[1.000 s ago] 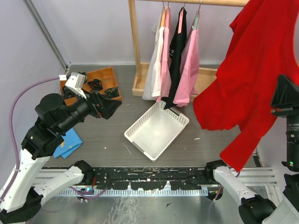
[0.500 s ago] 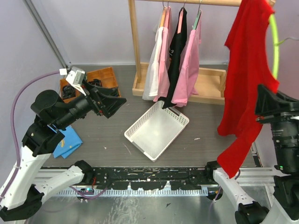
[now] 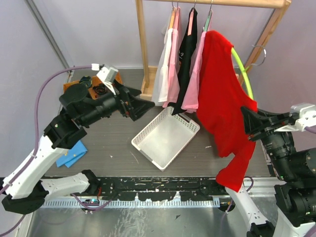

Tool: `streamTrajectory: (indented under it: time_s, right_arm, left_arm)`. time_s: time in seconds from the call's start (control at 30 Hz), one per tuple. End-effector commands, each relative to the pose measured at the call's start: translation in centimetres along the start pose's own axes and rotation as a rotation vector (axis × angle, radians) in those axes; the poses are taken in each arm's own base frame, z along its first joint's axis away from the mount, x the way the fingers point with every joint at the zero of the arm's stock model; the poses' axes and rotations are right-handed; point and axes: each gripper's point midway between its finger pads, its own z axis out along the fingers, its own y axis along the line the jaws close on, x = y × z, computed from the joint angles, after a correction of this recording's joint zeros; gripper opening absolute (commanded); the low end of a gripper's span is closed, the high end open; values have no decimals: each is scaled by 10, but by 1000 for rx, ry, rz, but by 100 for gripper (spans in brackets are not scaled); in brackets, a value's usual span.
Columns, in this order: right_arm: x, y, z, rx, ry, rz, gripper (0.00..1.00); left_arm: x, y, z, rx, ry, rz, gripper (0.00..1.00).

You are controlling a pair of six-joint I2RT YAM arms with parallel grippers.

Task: Remove the t-shirt from the hanger
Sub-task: Pick up the hanger from the clothesline.

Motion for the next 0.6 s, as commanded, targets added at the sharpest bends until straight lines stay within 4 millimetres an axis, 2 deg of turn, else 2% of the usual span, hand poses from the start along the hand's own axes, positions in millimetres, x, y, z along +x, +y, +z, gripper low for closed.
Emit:
streamTrajectory:
  time_s: [0.0, 0.13, 0.33, 0.57]
  right_arm:
    - [-40, 19, -15, -96, -208, -59, 1]
    - [-40, 20, -24, -97, -225, -69, 1]
    - [-37, 36, -37, -188, -234, -117, 1]
    - [-12, 69, -39, -392, -140, -140, 1]
  left_arm:
    - [1, -16, 13, -8, -24, 69, 98]
    - [20, -22, 22, -27, 13, 87, 98]
    - [38, -27, 25, -55, 36, 97, 98]
    - [44, -13, 15, -134, 27, 90, 98]
